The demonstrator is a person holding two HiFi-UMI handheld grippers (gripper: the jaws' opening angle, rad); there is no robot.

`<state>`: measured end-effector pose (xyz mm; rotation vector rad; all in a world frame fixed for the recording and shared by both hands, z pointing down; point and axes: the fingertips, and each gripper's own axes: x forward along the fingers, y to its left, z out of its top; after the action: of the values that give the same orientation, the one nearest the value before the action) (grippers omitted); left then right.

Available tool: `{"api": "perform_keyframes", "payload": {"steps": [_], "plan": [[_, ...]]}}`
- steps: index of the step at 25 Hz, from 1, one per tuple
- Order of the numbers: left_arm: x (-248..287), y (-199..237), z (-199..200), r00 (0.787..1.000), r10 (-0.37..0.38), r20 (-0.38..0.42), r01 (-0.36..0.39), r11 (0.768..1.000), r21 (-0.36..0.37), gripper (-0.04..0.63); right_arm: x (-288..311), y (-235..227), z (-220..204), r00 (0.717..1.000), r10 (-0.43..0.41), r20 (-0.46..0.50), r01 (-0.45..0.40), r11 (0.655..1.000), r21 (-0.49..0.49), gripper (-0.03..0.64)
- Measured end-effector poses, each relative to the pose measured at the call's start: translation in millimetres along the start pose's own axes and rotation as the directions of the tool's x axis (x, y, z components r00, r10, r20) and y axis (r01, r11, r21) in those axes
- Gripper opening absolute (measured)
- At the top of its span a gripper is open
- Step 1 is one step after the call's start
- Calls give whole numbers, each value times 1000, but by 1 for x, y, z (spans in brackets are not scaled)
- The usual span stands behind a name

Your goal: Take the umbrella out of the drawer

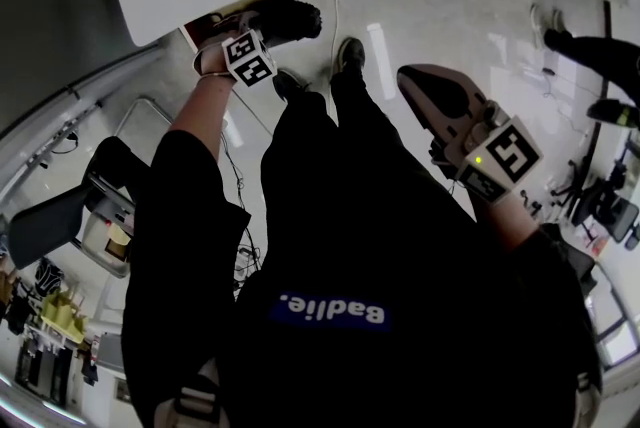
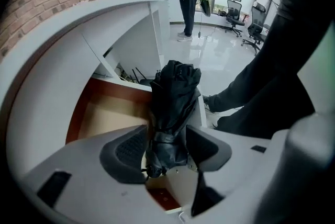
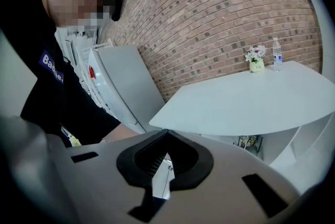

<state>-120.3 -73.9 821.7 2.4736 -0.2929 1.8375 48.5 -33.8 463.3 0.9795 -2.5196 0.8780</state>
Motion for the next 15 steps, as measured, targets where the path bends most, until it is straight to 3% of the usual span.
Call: {"api": "perform_keyframes", "payload": {"steps": [8,15], "plan": [[34,-1,-17,992,-57,-114,65,996,64,253,-10,-20,-6,999,-44,0,44,999,29,26],[54,-3,-11,982,-102,-158,122,984,126,276,-19,-35,-15,997,-79,-11,80,996,48,26]]}}
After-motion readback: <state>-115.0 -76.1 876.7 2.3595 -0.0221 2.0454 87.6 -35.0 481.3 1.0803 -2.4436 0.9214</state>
